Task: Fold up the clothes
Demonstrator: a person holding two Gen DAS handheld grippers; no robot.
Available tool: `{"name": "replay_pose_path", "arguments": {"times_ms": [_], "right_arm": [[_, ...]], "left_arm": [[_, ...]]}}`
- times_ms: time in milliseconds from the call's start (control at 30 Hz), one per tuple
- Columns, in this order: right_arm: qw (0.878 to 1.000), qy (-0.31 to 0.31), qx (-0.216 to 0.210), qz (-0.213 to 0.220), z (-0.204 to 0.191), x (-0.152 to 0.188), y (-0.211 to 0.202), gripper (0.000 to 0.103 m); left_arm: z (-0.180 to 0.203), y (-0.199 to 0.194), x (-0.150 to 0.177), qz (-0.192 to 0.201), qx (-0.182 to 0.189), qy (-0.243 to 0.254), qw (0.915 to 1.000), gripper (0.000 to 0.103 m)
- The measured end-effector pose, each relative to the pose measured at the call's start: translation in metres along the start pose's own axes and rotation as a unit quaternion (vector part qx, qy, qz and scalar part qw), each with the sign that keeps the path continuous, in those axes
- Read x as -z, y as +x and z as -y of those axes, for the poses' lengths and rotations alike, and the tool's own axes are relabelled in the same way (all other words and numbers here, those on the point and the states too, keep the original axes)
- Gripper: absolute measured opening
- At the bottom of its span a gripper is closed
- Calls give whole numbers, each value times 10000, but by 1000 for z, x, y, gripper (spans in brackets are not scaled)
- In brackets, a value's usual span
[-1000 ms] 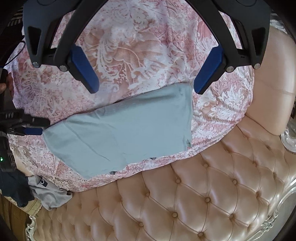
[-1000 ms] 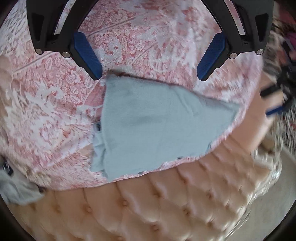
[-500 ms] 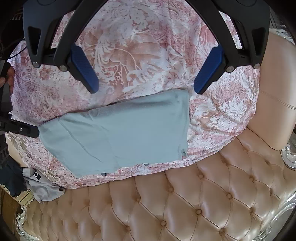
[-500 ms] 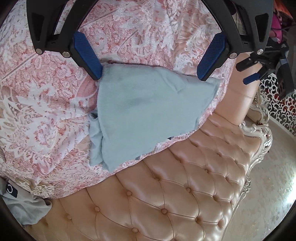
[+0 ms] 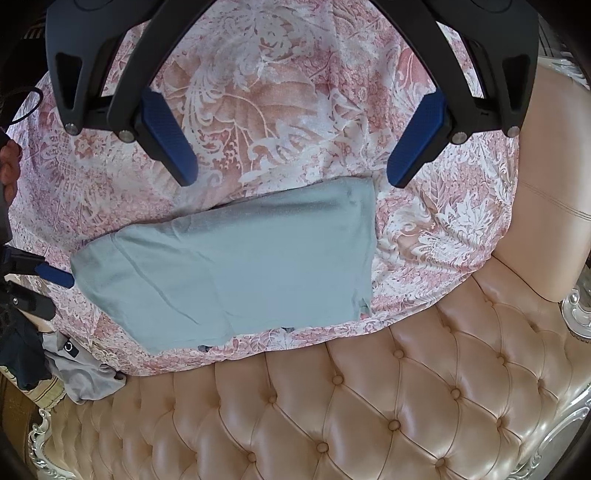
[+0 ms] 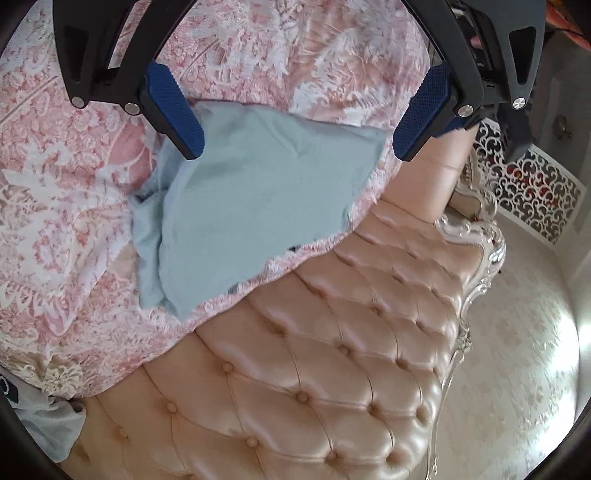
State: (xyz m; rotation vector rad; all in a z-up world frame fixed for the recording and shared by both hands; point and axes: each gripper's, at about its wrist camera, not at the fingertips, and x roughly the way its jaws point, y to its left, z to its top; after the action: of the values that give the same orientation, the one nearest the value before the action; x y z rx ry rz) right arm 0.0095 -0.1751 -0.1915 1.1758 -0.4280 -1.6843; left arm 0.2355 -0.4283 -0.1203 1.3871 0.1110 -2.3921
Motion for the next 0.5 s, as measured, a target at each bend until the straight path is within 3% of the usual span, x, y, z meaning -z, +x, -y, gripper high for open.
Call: {"name": "replay_pose_path", "arguments": {"times_ms": [200, 500], "right_arm": [[9994, 222, 254, -81, 14, 11, -7, 103], [9975, 698, 30, -141, 33, 29, -4, 103]], "left_arm": [[0, 1, 0, -1, 2, -13, 10000, 103], [-4, 4, 1, 5, 70, -175, 9998, 103]]}}
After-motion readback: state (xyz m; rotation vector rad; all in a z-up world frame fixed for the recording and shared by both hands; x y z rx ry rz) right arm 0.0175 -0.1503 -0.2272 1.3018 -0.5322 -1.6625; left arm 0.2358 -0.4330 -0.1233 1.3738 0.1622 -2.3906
